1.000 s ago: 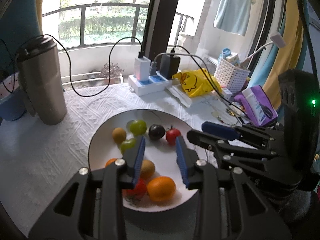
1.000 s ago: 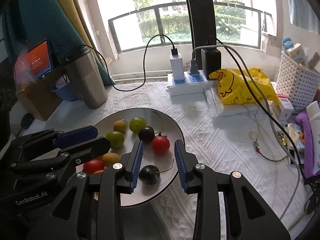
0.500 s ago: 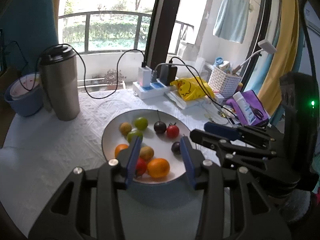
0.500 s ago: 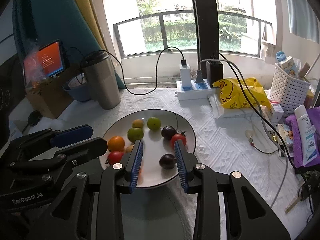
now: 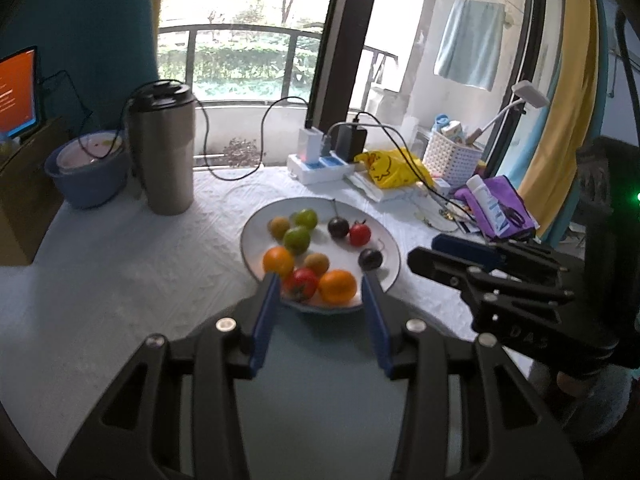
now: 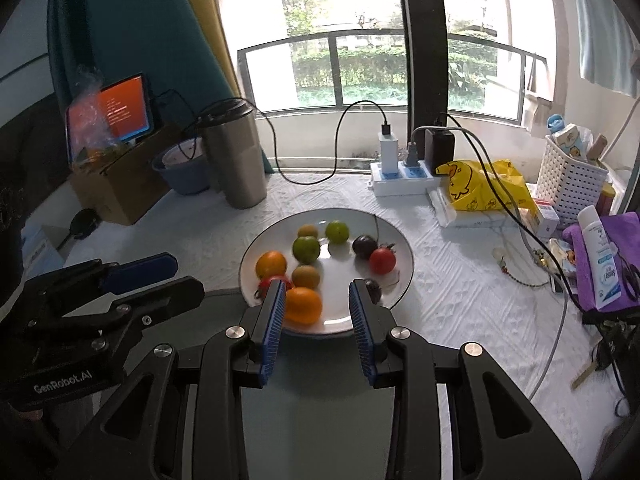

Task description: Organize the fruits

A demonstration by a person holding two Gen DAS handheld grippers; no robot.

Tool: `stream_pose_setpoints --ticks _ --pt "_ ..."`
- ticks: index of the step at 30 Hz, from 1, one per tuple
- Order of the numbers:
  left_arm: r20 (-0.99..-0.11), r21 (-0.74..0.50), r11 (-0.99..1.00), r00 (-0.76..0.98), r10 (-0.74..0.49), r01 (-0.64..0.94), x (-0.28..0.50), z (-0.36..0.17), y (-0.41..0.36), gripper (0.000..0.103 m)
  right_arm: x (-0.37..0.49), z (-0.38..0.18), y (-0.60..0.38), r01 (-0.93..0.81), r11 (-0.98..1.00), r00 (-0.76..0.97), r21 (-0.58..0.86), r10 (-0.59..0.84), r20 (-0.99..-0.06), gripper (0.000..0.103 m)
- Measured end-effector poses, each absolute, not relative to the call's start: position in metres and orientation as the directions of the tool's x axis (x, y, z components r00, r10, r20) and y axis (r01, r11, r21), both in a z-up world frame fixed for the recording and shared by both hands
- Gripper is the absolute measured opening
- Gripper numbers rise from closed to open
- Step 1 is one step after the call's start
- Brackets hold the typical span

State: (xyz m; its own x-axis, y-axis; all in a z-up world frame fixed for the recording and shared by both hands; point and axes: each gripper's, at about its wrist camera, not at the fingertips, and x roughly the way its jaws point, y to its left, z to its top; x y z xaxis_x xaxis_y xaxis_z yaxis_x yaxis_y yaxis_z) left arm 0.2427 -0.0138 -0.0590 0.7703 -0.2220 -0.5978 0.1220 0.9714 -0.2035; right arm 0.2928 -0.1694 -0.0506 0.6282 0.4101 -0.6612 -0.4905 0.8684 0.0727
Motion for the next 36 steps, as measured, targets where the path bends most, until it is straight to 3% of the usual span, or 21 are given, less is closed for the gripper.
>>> stream_pose_setpoints --ticks 6,8,9,10,19,23,27,36 --pt "-0.611 -0.196 0.976 0.765 -0.201 0.099 0.222 -0.066 -0.004 0.048 0.272 -0.053 -0.164 -0.496 0.866 0.627 0.055 0.401 -0.668 0.035" --pt "-0.615 -0.198 0.975 0.763 -0.200 0.096 0.214 -0.067 0.000 0.066 0.264 -0.052 -0.163 -0.496 0.867 0.630 0.052 0.400 -0.666 0.038" --pt "-0.615 -0.206 0.974 0.761 -0.205 0.096 0.210 -0.067 0.002 0.079 0.261 -0.051 -0.162 -0.495 0.868 0.632 0.050 0.398 -0.665 0.046" --pt "-0.614 -0.213 0.972 0.761 -0.209 0.095 0.206 -0.068 0.004 0.083 0.256 -0.050 -0.162 -0.491 0.870 0.635 0.047 0.394 -0.664 0.049" --pt "-0.597 -0.190 0.982 0.791 -0.133 0.022 0.170 -0.061 0.022 0.083 0.227 -0.036 -0.155 -0.475 0.879 0.662 0.035 0.384 -0.644 0.055" --pt "-0.578 -0.173 0.985 0.809 -0.111 0.011 0.155 -0.051 0.026 0.084 0.213 -0.028 -0.151 -0.473 0.880 0.671 0.032 0.383 -0.635 0.075" --pt "-0.555 -0.156 0.988 0.827 -0.088 0.000 0.144 -0.036 0.030 0.084 0.202 -0.016 -0.151 -0.464 0.885 0.689 0.022 0.377 -0.620 0.083" --pt "-0.469 -0.100 0.994 0.883 -0.006 -0.046 0.119 0.003 0.022 0.084 0.174 0.024 -0.165 -0.426 0.905 0.758 -0.011 0.350 -0.550 0.085"
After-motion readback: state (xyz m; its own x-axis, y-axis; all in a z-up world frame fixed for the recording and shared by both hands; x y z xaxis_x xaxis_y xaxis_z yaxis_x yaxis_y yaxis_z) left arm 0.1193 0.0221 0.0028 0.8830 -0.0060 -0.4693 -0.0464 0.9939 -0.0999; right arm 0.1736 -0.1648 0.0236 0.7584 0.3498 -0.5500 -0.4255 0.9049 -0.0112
